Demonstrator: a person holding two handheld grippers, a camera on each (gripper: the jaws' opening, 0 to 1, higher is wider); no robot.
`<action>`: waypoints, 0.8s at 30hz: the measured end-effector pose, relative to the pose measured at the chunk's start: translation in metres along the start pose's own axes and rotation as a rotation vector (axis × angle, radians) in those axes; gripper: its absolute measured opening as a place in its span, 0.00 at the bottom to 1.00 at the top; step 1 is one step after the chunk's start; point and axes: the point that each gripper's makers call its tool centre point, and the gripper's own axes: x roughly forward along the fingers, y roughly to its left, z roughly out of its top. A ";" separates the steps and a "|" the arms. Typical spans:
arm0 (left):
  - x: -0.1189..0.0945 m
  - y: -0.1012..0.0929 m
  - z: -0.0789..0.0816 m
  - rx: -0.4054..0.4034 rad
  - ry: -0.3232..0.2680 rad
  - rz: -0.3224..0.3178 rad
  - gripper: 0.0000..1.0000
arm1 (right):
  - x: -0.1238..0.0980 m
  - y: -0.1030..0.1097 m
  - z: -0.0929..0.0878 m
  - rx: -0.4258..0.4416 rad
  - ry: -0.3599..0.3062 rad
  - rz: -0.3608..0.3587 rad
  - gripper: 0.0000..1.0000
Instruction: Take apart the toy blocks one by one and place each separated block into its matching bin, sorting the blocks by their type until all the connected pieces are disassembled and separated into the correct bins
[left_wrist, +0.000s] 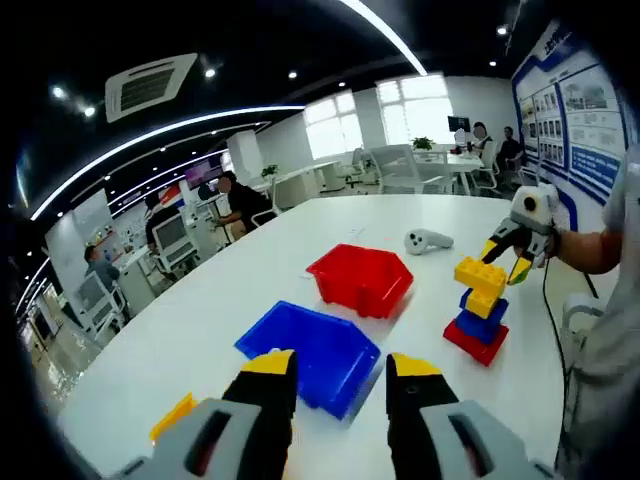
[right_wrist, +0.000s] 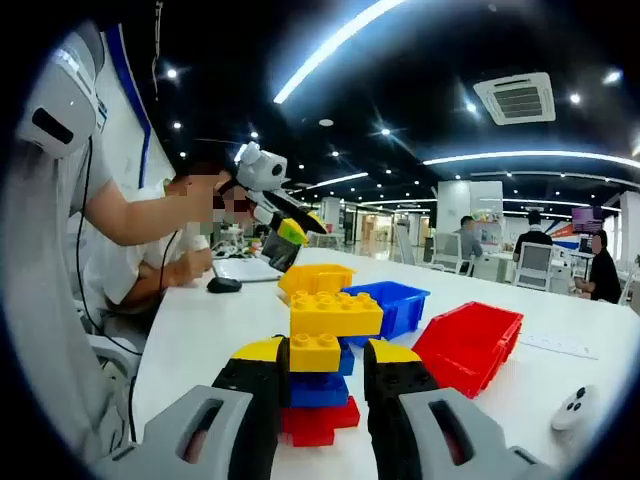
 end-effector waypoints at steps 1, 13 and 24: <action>0.005 -0.013 0.008 0.009 -0.011 -0.051 0.37 | 0.000 0.002 0.001 0.019 -0.015 0.014 0.32; 0.059 -0.122 0.048 0.206 0.008 -0.503 0.44 | 0.010 0.007 -0.010 -0.039 -0.018 0.042 0.31; 0.092 -0.150 0.037 0.239 0.107 -0.697 0.57 | 0.014 0.007 -0.009 -0.045 -0.031 0.053 0.24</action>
